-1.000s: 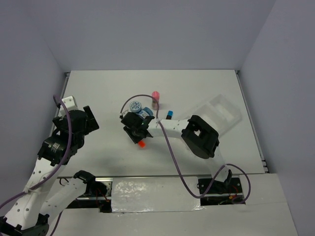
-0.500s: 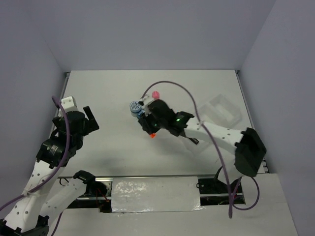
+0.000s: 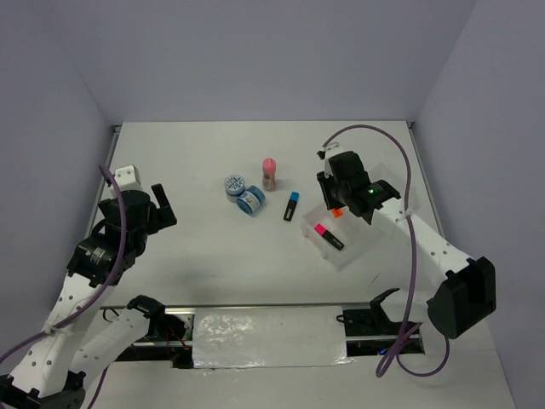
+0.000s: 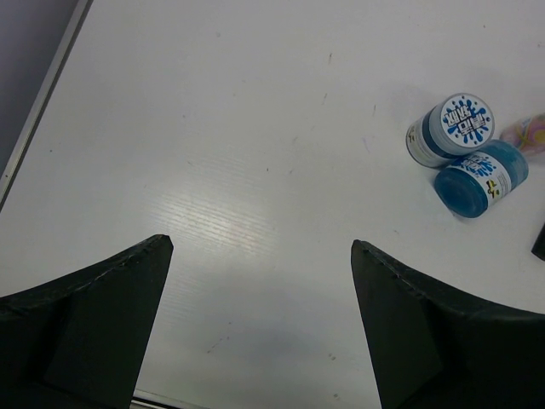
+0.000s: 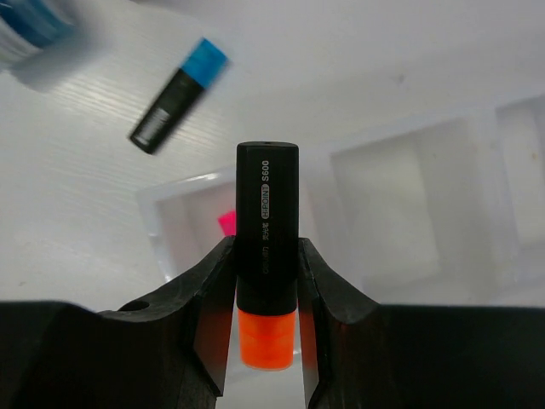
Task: Sort the stationery into containers
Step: Place the pen in the storage box.
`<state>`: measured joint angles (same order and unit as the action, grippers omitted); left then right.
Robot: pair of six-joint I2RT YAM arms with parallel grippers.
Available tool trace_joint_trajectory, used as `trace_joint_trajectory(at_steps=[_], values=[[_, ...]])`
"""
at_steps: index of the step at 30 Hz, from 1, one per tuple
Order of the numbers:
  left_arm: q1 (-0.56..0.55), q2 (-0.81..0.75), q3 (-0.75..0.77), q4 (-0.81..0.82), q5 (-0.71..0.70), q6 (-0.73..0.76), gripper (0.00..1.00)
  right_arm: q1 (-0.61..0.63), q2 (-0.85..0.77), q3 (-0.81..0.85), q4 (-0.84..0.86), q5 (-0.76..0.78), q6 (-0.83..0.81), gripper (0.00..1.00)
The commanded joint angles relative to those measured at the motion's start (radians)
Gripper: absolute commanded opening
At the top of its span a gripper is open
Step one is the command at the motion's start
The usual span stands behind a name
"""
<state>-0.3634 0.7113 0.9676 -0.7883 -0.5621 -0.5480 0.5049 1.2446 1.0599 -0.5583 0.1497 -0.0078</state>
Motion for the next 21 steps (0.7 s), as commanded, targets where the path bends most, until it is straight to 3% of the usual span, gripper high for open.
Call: trace_joint_trajectory(at_steps=[1,9,13,17,21], values=[[0.004,0.0,-0.007,0.05,0.03,0.033,0.99,-0.04,0.041,-0.014,-0.075,0.079,-0.012,0.14],[0.004,0.054,0.005,0.05,0.077,0.03,0.99,-0.043,0.059,-0.035,-0.107,0.053,0.006,0.14],[0.004,0.099,0.011,0.098,0.244,0.028,0.99,-0.042,0.044,-0.051,-0.114,0.059,0.006,0.19],[-0.011,0.213,0.032,0.15,0.392,0.011,0.99,-0.043,0.055,-0.048,-0.112,0.056,0.035,0.59],[-0.103,0.283,0.089,0.187,0.387,-0.016,0.99,-0.042,0.047,-0.051,-0.103,0.059,0.037,0.71]])
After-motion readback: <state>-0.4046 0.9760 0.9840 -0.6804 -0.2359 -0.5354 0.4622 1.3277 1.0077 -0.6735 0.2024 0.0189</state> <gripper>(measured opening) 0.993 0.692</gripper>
